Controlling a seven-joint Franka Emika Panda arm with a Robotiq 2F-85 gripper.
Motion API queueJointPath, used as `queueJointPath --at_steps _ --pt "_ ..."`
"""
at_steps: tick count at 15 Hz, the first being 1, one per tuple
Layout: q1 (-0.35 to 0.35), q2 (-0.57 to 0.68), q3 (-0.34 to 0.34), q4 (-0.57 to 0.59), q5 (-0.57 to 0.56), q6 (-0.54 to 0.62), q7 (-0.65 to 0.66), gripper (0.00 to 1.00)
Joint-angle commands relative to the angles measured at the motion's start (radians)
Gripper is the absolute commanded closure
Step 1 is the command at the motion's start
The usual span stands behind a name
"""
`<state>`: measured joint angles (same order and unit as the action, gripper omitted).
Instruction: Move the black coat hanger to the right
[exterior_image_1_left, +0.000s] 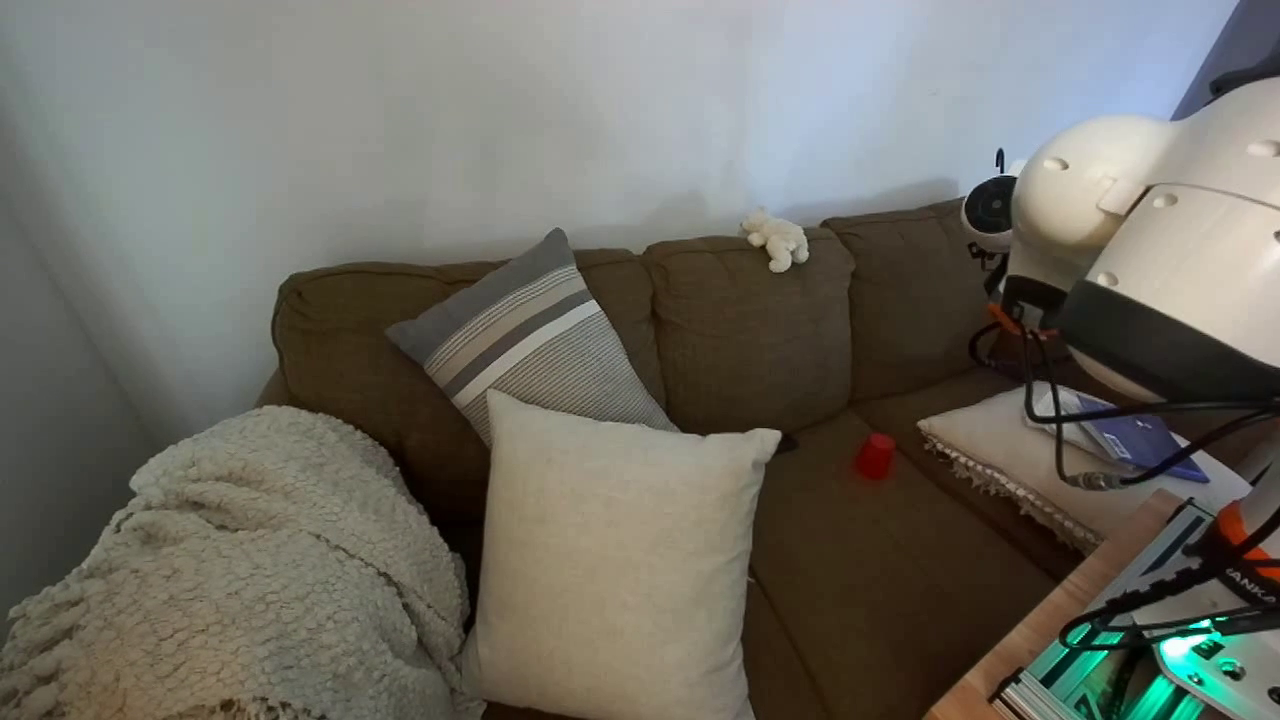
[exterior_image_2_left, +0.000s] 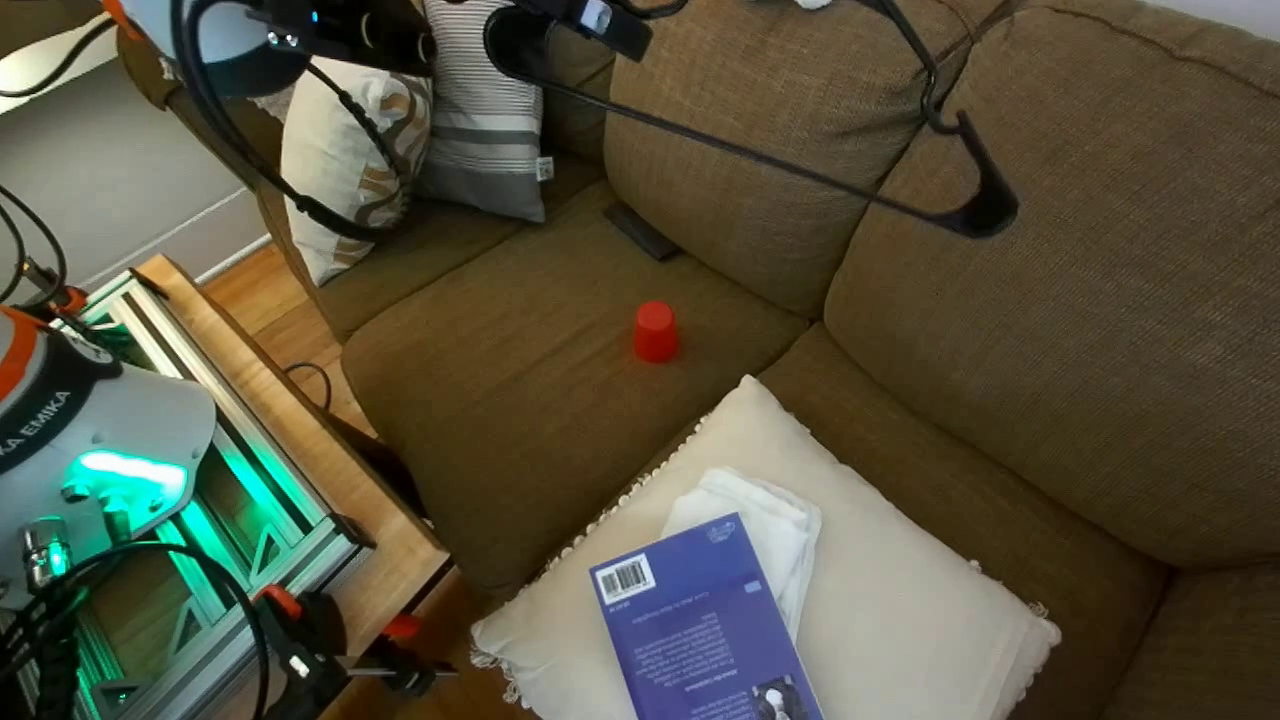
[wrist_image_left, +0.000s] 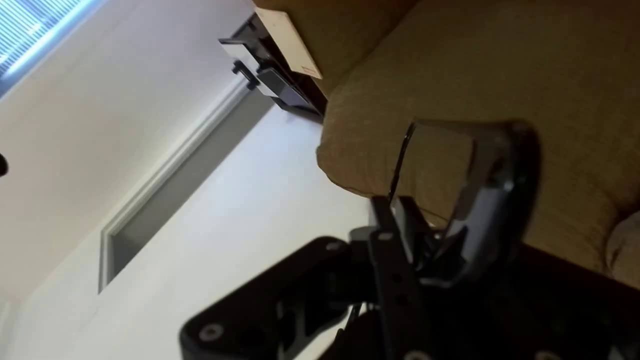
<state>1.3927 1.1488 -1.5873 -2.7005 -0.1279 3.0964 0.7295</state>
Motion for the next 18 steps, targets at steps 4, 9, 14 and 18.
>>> queueJointPath --at_steps 4,9,14,18 --pt "-0.150 0.122 0.214 0.031 0.181 -0.228 -0.137 0.98" --pt "-0.292 0.156 0.369 0.056 0.182 -0.386 -0.154 0.98" --pt "-0.430 0.217 0.453 0.125 0.158 -0.374 -0.182 0.98" --pt "-0.539 0.282 0.449 0.191 0.129 -0.208 -0.289 0.98"
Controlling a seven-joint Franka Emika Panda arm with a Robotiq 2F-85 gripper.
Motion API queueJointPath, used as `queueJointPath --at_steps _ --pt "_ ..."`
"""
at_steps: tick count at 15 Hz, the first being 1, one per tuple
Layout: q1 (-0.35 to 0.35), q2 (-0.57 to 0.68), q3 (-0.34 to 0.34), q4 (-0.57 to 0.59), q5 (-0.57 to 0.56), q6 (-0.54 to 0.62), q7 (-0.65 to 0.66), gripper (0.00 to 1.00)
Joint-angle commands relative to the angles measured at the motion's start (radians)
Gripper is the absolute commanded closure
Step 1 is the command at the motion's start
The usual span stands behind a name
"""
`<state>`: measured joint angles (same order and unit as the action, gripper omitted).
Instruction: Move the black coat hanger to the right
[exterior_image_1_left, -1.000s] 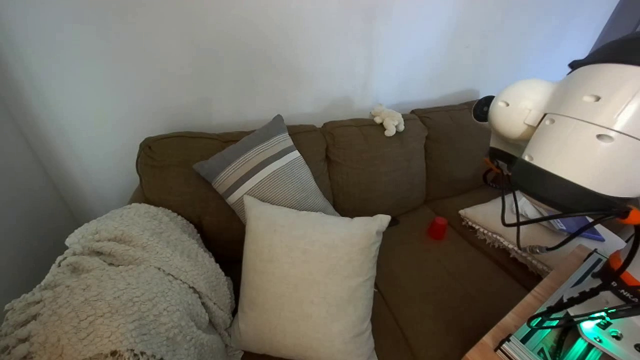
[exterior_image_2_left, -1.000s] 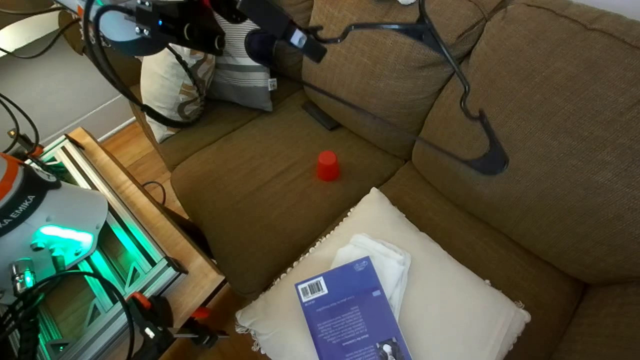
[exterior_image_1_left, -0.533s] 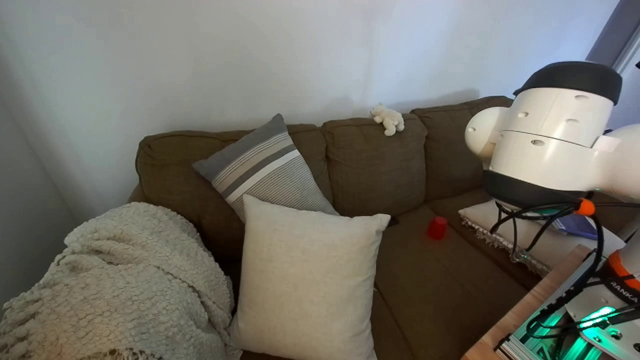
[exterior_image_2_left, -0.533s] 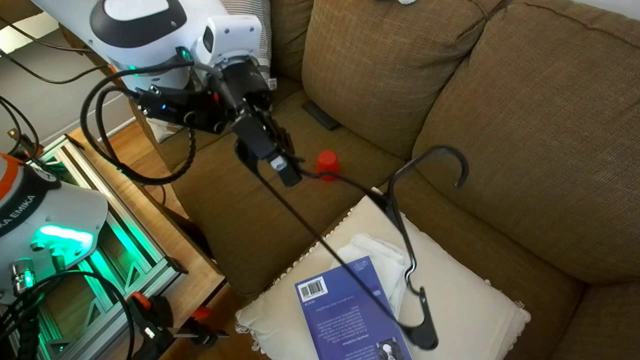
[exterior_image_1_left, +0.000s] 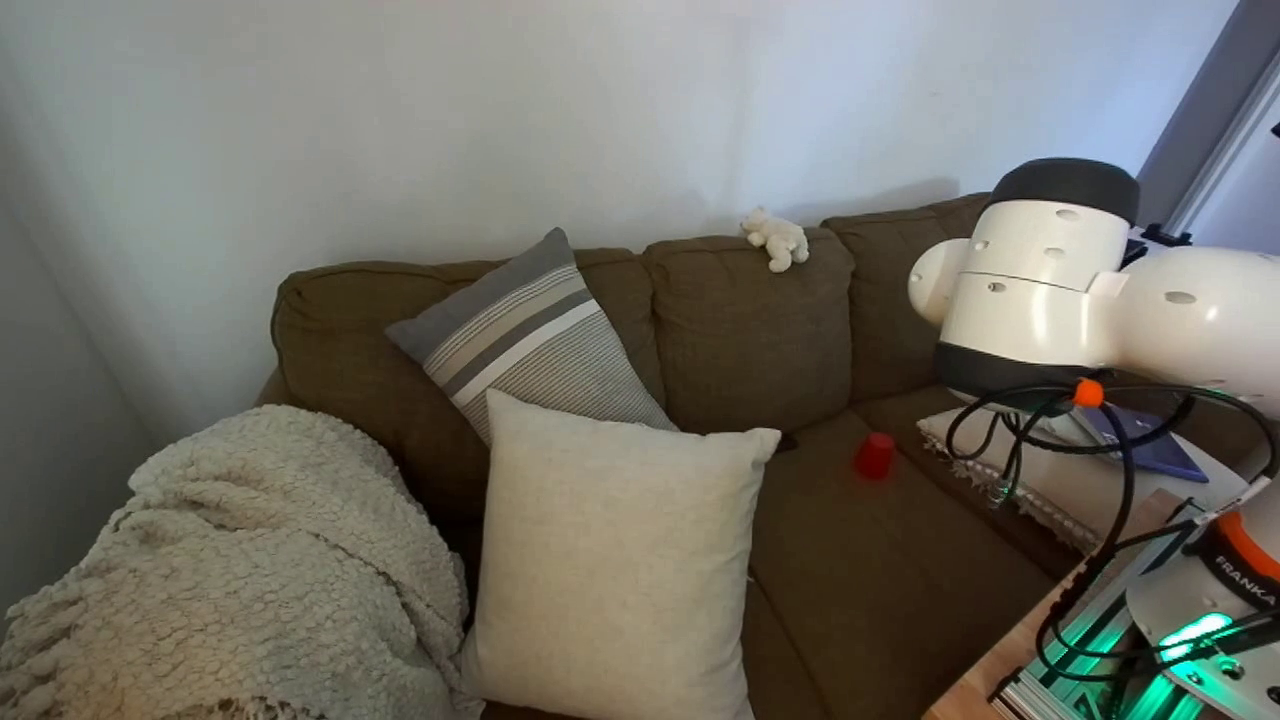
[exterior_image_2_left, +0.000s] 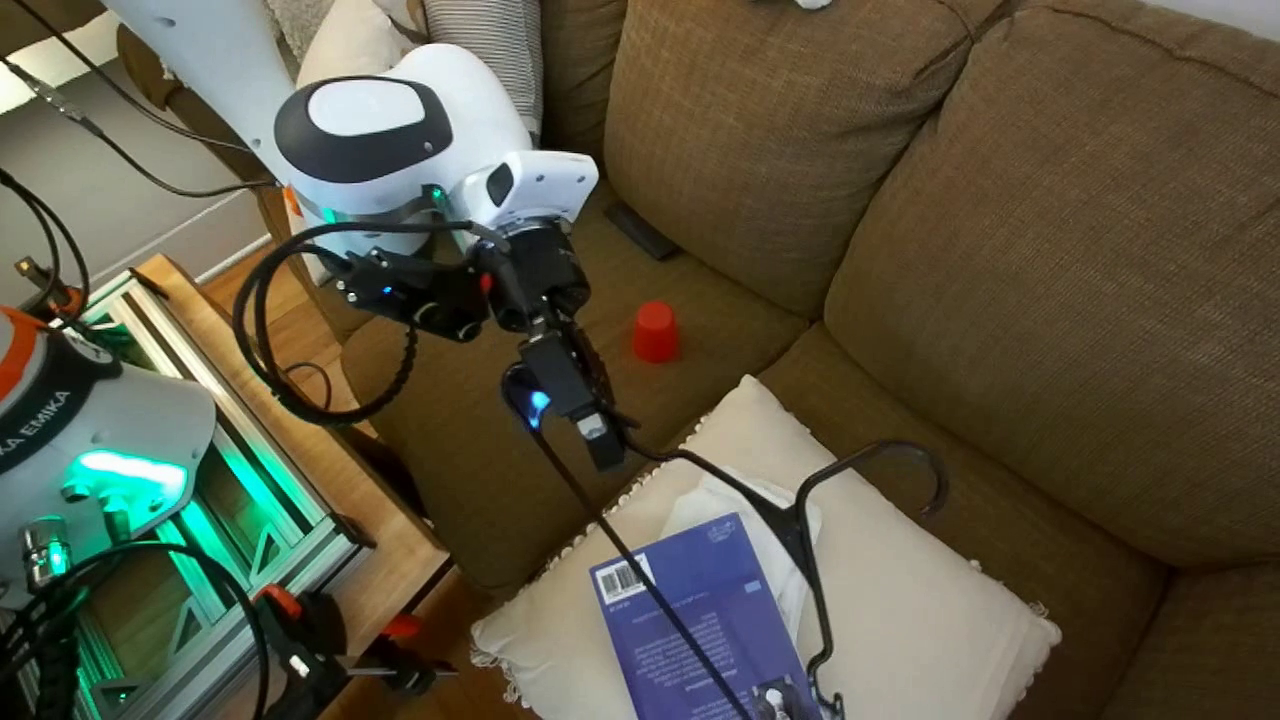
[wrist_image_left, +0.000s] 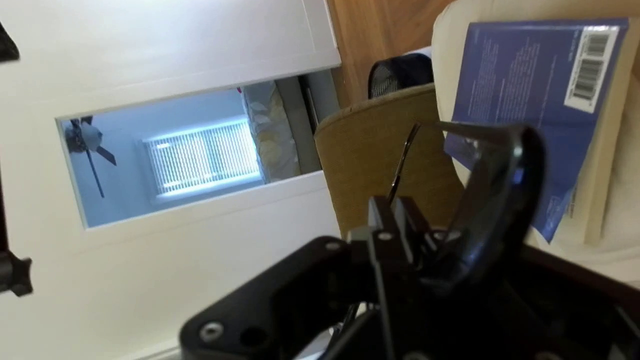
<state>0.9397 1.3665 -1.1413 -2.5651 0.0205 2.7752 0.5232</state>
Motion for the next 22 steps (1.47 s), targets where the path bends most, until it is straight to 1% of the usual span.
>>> queueJointPath --at_steps 1,3,4,6,7,9,10,11,12,13,16,18,19,20,21,22 --pt "-0.117 0.082 0.008 0.076 -0.021 0.161 -0.118 0.98" --pt "-0.190 0.114 0.015 0.114 -0.028 0.261 -0.198 0.98" --pt "-0.243 0.109 0.018 0.131 -0.034 0.333 -0.253 0.98" --pt "-0.301 0.122 0.044 0.168 -0.030 0.426 -0.332 0.98" --pt "-0.319 0.124 0.059 0.179 -0.029 0.460 -0.371 0.98" --pt "-0.334 0.117 0.094 0.194 -0.031 0.509 -0.444 0.98" --pt "-0.346 0.116 0.111 0.208 -0.037 0.523 -0.482 0.98" --pt "-0.348 0.108 0.118 0.198 -0.049 0.537 -0.525 0.98" --pt "-0.354 0.112 0.127 0.207 -0.062 0.533 -0.562 0.83" --pt "-0.357 0.100 0.125 0.189 -0.083 0.531 -0.605 0.66" --pt "-0.355 0.080 0.115 0.151 -0.154 0.525 -0.717 0.45" --pt "-0.333 0.074 0.090 0.115 -0.176 0.520 -0.755 0.30" --pt "-0.312 0.072 0.067 0.087 -0.172 0.536 -0.763 0.21" --pt "-0.303 0.045 0.045 0.053 -0.162 0.593 -0.761 0.15" --pt "-0.283 0.012 0.013 0.005 -0.140 0.682 -0.750 0.08" --pt "-0.250 -0.041 -0.023 -0.044 -0.128 0.729 -0.761 0.01"
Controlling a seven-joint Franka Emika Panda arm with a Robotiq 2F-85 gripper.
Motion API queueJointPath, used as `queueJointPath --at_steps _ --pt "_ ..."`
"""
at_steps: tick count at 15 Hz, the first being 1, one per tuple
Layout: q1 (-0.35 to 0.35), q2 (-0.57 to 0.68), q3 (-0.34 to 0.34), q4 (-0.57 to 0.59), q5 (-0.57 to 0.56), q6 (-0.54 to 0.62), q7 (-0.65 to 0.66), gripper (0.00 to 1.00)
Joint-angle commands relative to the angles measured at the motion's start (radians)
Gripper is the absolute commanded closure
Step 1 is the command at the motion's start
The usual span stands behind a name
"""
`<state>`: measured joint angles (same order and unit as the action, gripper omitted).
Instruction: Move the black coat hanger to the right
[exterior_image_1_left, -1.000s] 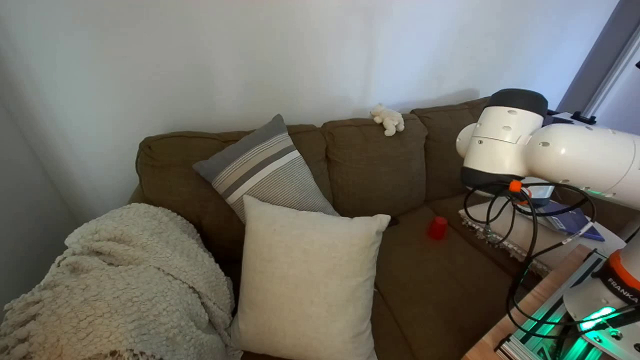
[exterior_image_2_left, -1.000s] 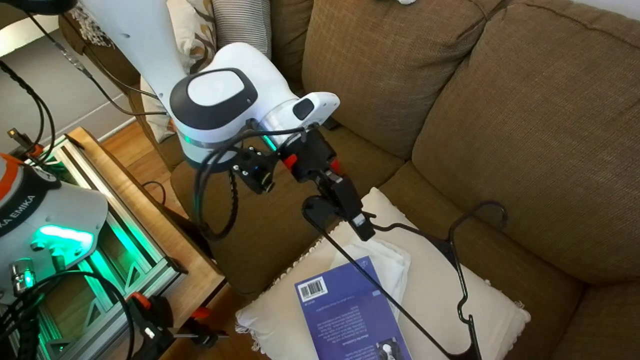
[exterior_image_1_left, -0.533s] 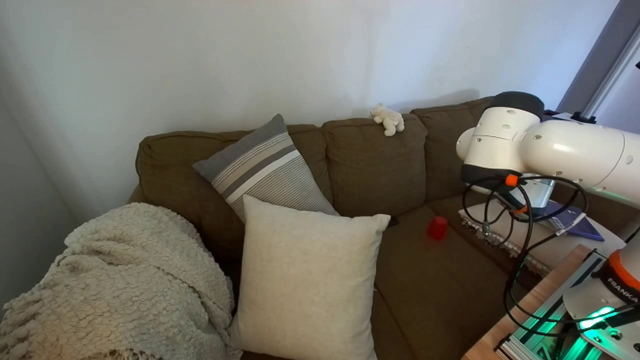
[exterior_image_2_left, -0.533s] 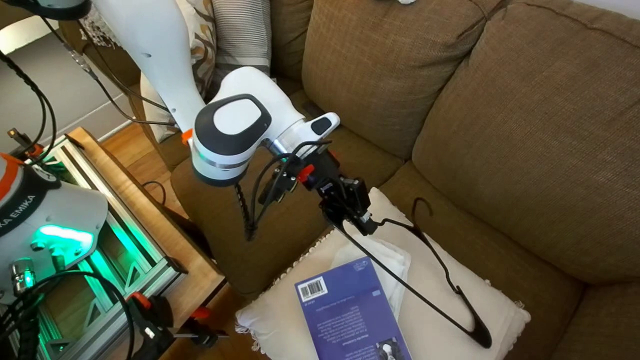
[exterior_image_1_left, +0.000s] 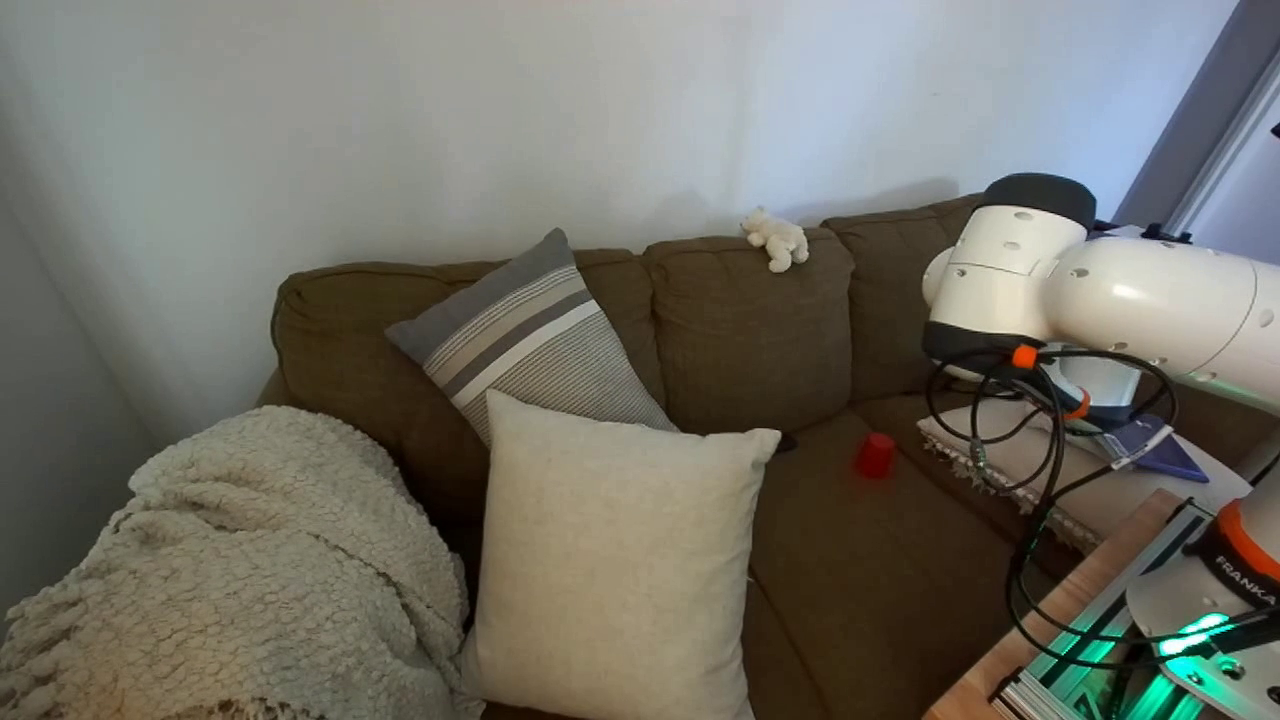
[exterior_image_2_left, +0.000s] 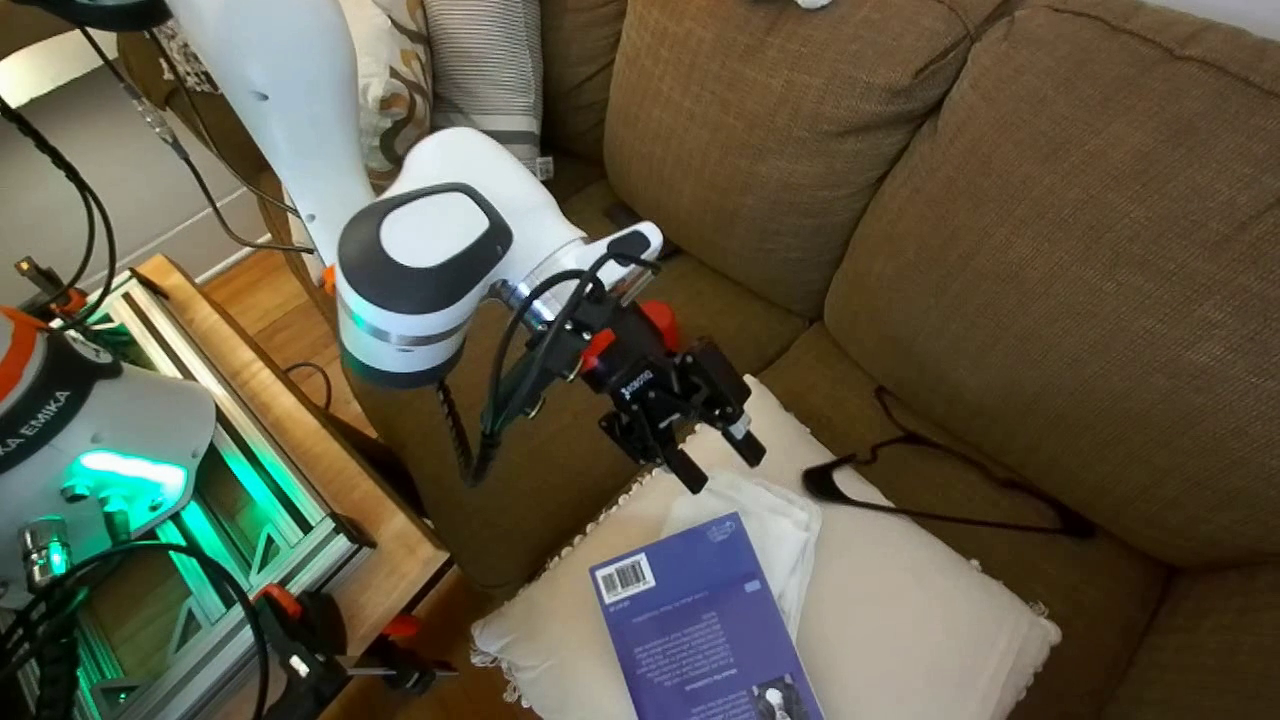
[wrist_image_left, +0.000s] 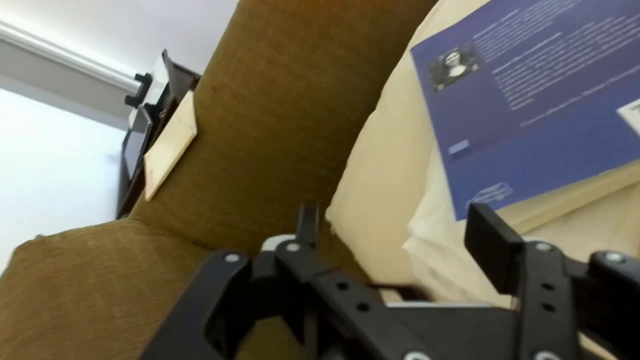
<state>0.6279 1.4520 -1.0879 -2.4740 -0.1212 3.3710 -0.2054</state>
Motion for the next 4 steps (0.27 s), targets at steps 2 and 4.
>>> queueJointPath --at_steps 2,4 --pt "0.132 -0.164 -0.150 -0.212 0.048 0.254 -0.051 0.00" --pt "0.096 -0.117 -0.129 -0.156 0.081 0.246 -0.062 0.00"
